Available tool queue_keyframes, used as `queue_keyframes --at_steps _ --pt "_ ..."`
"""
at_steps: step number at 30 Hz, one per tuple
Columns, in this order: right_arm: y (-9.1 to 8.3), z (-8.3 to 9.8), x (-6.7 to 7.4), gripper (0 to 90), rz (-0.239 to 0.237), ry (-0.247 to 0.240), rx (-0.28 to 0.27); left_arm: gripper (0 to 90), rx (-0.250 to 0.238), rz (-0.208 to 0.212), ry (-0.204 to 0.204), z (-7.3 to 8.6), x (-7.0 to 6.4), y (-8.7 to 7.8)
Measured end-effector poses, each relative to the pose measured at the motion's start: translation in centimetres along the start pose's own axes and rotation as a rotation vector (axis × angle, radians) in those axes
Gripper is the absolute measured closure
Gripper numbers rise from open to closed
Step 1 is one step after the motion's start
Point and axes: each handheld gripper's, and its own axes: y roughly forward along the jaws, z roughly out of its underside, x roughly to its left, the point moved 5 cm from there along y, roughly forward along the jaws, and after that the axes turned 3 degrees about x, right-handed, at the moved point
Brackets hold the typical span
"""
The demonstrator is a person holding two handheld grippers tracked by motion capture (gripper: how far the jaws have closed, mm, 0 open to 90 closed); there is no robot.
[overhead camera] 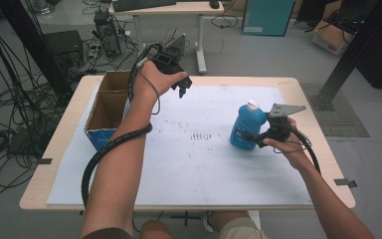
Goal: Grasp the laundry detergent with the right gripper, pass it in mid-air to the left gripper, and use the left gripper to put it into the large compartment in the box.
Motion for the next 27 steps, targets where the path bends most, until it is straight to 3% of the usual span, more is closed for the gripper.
queue_keyframes --at_steps 27 --pt "-0.15 0.09 0.01 1.2 0.000 0.001 -0.002 5.6 0.000 -0.005 0.006 -0.07 -0.15 -0.04"
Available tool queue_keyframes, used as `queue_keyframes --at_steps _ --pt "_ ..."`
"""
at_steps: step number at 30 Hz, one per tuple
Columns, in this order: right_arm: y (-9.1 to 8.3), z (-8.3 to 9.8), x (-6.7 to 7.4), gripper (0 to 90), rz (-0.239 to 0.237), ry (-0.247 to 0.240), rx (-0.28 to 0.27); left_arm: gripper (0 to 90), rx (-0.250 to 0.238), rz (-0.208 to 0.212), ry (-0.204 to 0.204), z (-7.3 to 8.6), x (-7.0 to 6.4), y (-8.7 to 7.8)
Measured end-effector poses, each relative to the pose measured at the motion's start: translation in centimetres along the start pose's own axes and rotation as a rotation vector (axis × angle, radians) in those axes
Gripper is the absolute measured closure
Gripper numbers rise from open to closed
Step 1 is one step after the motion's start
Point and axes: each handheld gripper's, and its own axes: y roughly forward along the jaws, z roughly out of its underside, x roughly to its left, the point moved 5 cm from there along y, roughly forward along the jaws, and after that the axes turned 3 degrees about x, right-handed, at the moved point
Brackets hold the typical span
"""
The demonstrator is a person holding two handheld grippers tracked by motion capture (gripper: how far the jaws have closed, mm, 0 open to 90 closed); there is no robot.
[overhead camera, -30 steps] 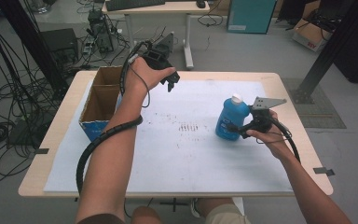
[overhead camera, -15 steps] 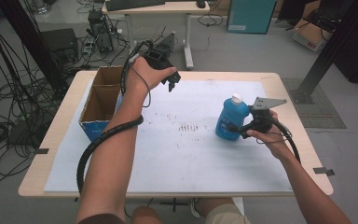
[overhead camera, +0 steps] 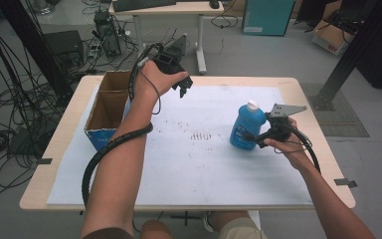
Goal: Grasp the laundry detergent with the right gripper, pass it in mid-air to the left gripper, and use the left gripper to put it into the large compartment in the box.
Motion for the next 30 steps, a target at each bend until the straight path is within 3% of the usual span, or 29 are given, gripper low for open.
queue_keyframes --at_steps 18,30 --pt "0.15 0.26 -0.15 3.5 0.001 -0.005 0.000 5.6 0.002 0.000 0.000 0.10 0.08 -0.01" --pt "0.43 0.68 -0.48 21.3 -0.003 -0.019 0.000 5.6 0.005 -0.003 0.000 0.11 0.16 0.09"
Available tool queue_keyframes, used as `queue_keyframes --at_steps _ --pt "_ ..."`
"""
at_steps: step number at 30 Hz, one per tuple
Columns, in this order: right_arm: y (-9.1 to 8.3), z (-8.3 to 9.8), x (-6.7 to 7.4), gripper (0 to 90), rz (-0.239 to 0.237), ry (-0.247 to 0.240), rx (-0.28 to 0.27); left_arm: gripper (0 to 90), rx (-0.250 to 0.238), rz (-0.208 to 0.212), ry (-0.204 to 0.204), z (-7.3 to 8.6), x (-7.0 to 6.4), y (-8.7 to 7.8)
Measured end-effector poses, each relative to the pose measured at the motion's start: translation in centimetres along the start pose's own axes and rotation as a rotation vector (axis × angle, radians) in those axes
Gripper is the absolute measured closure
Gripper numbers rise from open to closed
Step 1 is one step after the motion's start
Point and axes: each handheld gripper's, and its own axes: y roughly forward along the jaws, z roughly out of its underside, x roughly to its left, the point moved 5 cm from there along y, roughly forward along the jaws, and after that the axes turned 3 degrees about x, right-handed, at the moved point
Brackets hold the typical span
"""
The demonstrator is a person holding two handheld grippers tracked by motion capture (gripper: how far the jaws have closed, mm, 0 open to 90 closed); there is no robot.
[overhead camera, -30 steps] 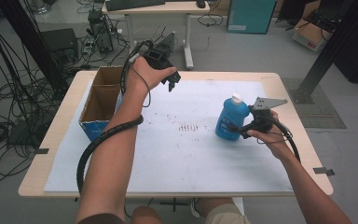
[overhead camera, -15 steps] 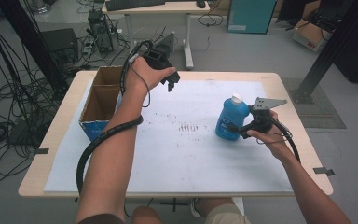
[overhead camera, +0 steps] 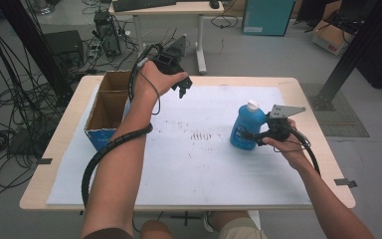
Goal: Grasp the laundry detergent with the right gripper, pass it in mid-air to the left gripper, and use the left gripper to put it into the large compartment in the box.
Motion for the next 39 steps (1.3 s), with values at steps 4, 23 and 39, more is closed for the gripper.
queue_keyframes --at_steps 4,23,39 --pt "0.24 0.17 0.03 29.6 -0.016 0.001 0.009 5.6 0.001 0.001 -0.002 0.03 -0.01 -0.03" --pt "0.24 0.34 -0.23 41.9 -0.011 -0.012 0.015 5.5 0.001 -0.009 -0.002 0.25 0.21 -0.09" --pt "0.26 0.37 -0.25 42.2 -0.015 -0.024 0.010 5.5 -0.001 -0.010 -0.001 0.29 0.16 -0.26"
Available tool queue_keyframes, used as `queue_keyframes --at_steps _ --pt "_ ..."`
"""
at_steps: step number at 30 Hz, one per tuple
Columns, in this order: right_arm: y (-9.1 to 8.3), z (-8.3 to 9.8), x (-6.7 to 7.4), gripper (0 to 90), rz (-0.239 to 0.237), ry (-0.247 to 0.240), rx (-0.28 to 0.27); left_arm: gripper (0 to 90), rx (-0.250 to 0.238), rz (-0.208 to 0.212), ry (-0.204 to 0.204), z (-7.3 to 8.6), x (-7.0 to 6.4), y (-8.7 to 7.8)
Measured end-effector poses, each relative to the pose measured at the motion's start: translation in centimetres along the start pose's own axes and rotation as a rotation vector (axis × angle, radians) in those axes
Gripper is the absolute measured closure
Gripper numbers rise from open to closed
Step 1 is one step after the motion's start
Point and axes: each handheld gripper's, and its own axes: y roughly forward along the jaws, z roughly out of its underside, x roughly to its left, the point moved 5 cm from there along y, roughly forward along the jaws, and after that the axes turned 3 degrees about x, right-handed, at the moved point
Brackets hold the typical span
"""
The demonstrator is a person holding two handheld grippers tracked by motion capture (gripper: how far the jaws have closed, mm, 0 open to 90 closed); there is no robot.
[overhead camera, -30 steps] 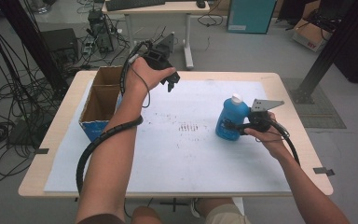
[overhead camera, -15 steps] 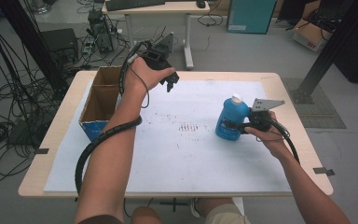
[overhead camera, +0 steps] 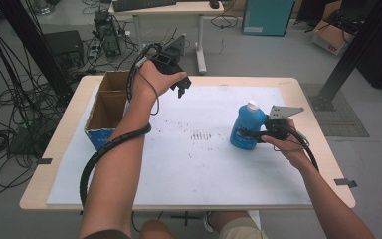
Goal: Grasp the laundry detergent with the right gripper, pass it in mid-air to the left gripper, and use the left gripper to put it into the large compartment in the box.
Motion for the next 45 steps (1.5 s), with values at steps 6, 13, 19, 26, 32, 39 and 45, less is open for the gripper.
queue_keyframes --at_steps 6,13,19,26,32,39,45 --pt "0.0 -0.1 0.0 42.3 0.000 0.001 0.006 5.5 -0.004 0.001 -0.005 0.1 0.1 -0.3" --pt "0.0 -0.1 0.0 42.4 0.001 0.002 0.011 5.5 -0.009 0.001 -0.003 0.1 0.1 -0.5" --pt "0.0 -0.1 0.0 42.9 0.005 0.008 0.009 5.5 -0.012 0.001 -0.006 -0.1 -0.1 -0.7" --pt "0.0 0.0 0.0 43.4 0.008 0.018 0.010 5.5 -0.014 -0.010 -0.004 0.0 -0.3 -1.0" --pt "0.0 0.0 0.0 43.8 0.008 0.017 0.010 5.5 -0.013 -0.014 -0.002 0.1 -0.3 -1.1" --pt "-0.1 0.0 0.1 44.0 0.007 0.016 0.013 5.5 -0.019 -0.011 -0.010 0.0 -0.1 -1.2" --pt "0.0 -0.1 0.0 44.2 0.004 0.019 0.015 5.5 -0.013 -0.010 -0.011 0.0 0.0 -0.8"
